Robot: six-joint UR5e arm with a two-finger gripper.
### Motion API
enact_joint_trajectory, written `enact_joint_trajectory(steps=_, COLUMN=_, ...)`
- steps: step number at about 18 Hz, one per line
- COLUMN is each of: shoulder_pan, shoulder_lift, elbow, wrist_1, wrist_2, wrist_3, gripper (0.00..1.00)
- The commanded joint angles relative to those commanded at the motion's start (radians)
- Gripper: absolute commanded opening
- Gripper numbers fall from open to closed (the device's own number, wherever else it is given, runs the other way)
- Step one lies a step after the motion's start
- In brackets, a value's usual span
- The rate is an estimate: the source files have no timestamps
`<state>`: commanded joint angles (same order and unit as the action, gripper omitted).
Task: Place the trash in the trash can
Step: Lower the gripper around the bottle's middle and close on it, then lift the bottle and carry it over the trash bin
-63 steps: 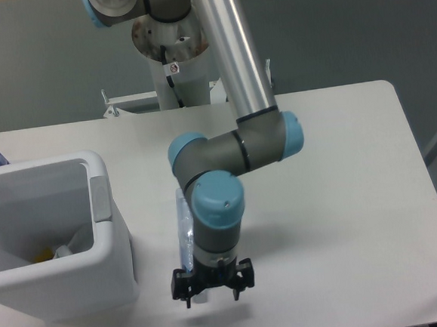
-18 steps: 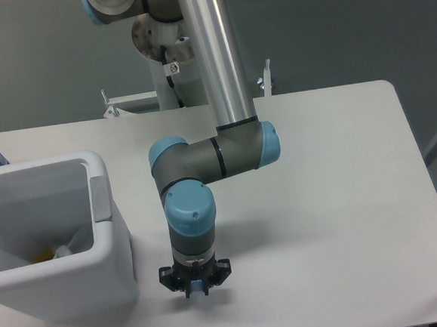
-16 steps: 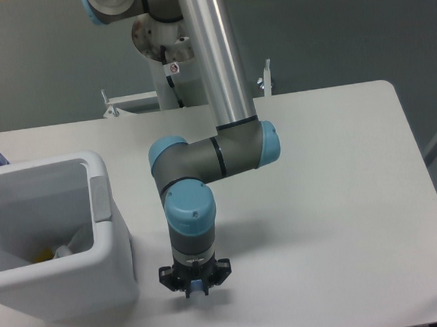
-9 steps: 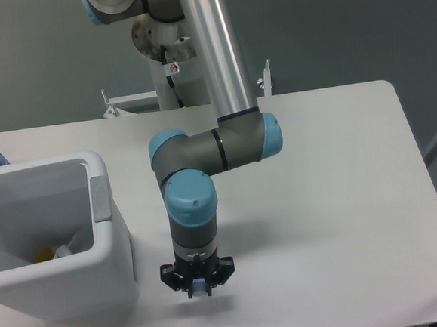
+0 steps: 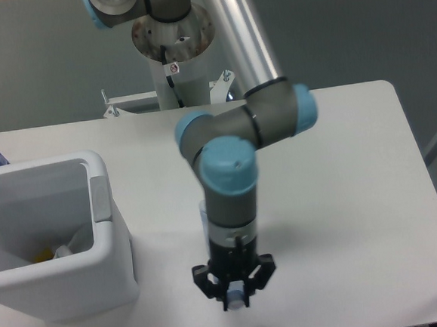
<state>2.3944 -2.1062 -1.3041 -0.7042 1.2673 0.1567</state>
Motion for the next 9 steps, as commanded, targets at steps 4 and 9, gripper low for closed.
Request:
enact_joint_trajectory(steps=4, shoulder_pan=0.038, shoulder_lift=0.043, elbow=0.065, wrist_1=0.026, wrist_2=-0.069, wrist_3=-0.071, gripper=0.36)
enact_joint_trajectory(steps=9, shoulder_pan=0.040, shoulder_lift=0.071, elbow=0.132, wrist_1=0.031, wrist_2=-0.086, wrist_3=-0.127, gripper=0.36)
